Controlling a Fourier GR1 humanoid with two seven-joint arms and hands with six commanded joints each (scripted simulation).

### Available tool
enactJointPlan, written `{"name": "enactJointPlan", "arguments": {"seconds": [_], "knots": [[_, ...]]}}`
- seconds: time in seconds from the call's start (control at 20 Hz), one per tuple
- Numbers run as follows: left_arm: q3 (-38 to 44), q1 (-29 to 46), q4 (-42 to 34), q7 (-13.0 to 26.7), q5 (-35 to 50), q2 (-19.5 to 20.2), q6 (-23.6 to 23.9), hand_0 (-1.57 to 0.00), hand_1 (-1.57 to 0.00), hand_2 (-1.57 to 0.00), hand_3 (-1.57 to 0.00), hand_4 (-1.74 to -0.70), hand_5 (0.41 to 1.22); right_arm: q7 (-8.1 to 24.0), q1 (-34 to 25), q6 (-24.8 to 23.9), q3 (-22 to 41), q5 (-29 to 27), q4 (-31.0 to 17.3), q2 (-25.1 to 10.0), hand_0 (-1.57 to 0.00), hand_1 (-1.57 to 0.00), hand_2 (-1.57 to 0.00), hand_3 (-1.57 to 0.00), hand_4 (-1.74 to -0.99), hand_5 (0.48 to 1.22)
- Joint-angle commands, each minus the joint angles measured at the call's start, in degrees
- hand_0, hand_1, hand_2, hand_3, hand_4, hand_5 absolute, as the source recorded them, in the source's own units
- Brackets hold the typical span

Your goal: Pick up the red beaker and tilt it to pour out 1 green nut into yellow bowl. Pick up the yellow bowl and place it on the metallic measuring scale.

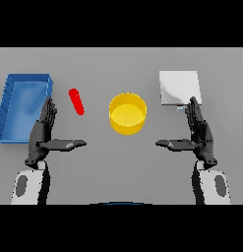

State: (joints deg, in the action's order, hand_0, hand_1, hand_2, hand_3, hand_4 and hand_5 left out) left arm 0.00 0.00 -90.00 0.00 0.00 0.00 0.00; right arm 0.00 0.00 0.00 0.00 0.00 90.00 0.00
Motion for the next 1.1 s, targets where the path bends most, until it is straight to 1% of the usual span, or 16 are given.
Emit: {"name": "enactJointPlan", "arguments": {"seconds": [0.0, 0.2, 0.25, 0.3, 0.35, 0.4, 0.45, 0.5, 0.6, 0.7, 0.8, 0.85, 0.9, 1.0, 1.05], "knots": [[0.2, -0.2, 0.2, 0.1, 0.1, 0.2, 0.0, 0.00, 0.00, 0.00, 0.00, -1.09, 0.623, 0.0, 0.0, -0.1, 0.1, 0.0, 0.0, 0.1, 0.00, 0.00, 0.00, 0.00, -1.128, 0.660], [1.6, -1.8, 1.6, 0.5, 1.2, 1.4, -0.6, 0.00, 0.00, 0.00, 0.00, -1.09, 0.623, 0.1, 0.0, -0.4, 0.6, 0.5, 0.1, 0.6, 0.00, 0.00, 0.00, 0.00, -1.128, 0.660], [1.7, -2.3, 1.6, 0.7, 1.3, 1.5, -0.6, 0.00, 0.00, 0.00, 0.00, -1.09, 0.623, 0.4, -0.5, -0.7, 0.4, 0.6, -0.5, 0.8, 0.00, 0.00, 0.00, 0.00, -1.128, 0.660], [0.1, -0.6, -0.5, -0.9, -1.5, 2.9, -0.5, 0.00, 0.00, 0.00, 0.00, -1.09, 0.623, -4.6, 1.5, -2.1, 3.9, 7.1, 1.9, -0.5, 0.00, 0.00, 0.00, 0.00, -1.128, 0.660], [-1.5, 1.8, -2.5, -2.2, -3.6, 3.0, -0.1, 0.00, 0.00, 0.00, 0.00, -1.09, 0.620, -7.4, 3.5, -2.8, 5.9, 11.0, 3.6, -1.5, 0.00, 0.00, 0.00, 0.00, -1.128, 0.663], [-2.6, 3.1, -3.9, -2.2, -5.1, 3.1, 0.1, 0.00, 0.00, 0.00, 0.00, -1.09, 0.618, -8.2, 4.9, -3.5, 7.5, 13.7, 4.9, -1.7, 0.00, 0.00, 0.00, 0.00, -1.127, 0.664], [-3.0, 3.1, -4.4, -0.7, -5.6, 3.3, 0.2, 0.00, 0.00, 0.00, 0.00, -1.09, 0.615, -7.6, 5.8, -4.0, 8.7, 15.7, 6.1, -1.5, 0.00, 0.00, 0.00, 0.00, -1.126, 0.666], [-3.5, 4.2, -5.3, -1.0, -6.0, 3.4, 0.1, 0.00, 0.00, 0.00, 0.00, -1.10, 0.615, -6.4, 5.4, -3.9, 8.6, 15.7, 6.1, -1.8, 0.00, 0.00, 0.00, 0.00, -1.126, 0.668], [-3.7, 3.6, -4.8, 0.3, -6.8, 3.8, 0.2, 0.00, 0.00, 0.00, 0.00, -1.10, 0.616, -5.9, 5.5, -4.5, 9.0, 17.1, 5.8, -1.8, 0.00, 0.00, 0.00, 0.00, -1.112, 0.659], [-4.2, 3.1, -4.1, 0.9, -7.6, 3.6, 0.3, 0.00, 0.00, 0.00, 0.00, -1.09, 0.612, -6.3, 5.2, -4.0, 8.8, 16.1, 6.3, -1.7, 0.00, 0.00, 0.00, 0.00, -1.121, 0.658], [-3.8, 1.2, -1.3, -0.1, -8.4, 4.0, 0.6, 0.00, 0.00, 0.00, 0.00, -1.10, 0.617, -5.3, 5.4, -4.2, 8.8, 16.2, 6.9, -1.7, 0.00, 0.00, 0.00, 0.00, -1.127, 0.652], [-3.9, -0.5, 0.6, -0.6, -8.7, 3.4, 0.9, 0.00, 0.00, 0.00, 0.00, -1.11, 0.623, -4.8, 5.3, -4.2, 8.8, 16.3, 7.5, -1.7, 0.00, 0.00, 0.00, 0.00, -1.130, 0.650], [-3.3, -1.6, 2.3, -1.5, -8.8, 3.9, 0.9, 0.00, 0.00, 0.00, 0.00, -1.12, 0.627, -5.6, 6.2, -3.9, 8.5, 15.6, 7.8, -1.9, 0.00, 0.00, 0.00, 0.00, -1.143, 0.650], [-2.7, -5.5, 7.0, -3.2, -9.1, 3.2, 1.6, 0.00, 0.00, 0.00, 0.00, -1.14, 0.636, -5.2, 5.9, -3.3, 8.4, 14.4, 7.7, -1.4, 0.00, 0.00, 0.00, 0.00, -1.171, 0.653], [-1.9, -7.1, 8.7, -3.2, -9.0, 3.5, 1.8, 0.00, 0.00, 0.00, 0.00, -1.15, 0.636, -5.7, 6.6, -3.4, 9.1, 14.7, 7.9, -0.7, 0.00, 0.00, 0.00, 0.00, -1.182, 0.655]]}}
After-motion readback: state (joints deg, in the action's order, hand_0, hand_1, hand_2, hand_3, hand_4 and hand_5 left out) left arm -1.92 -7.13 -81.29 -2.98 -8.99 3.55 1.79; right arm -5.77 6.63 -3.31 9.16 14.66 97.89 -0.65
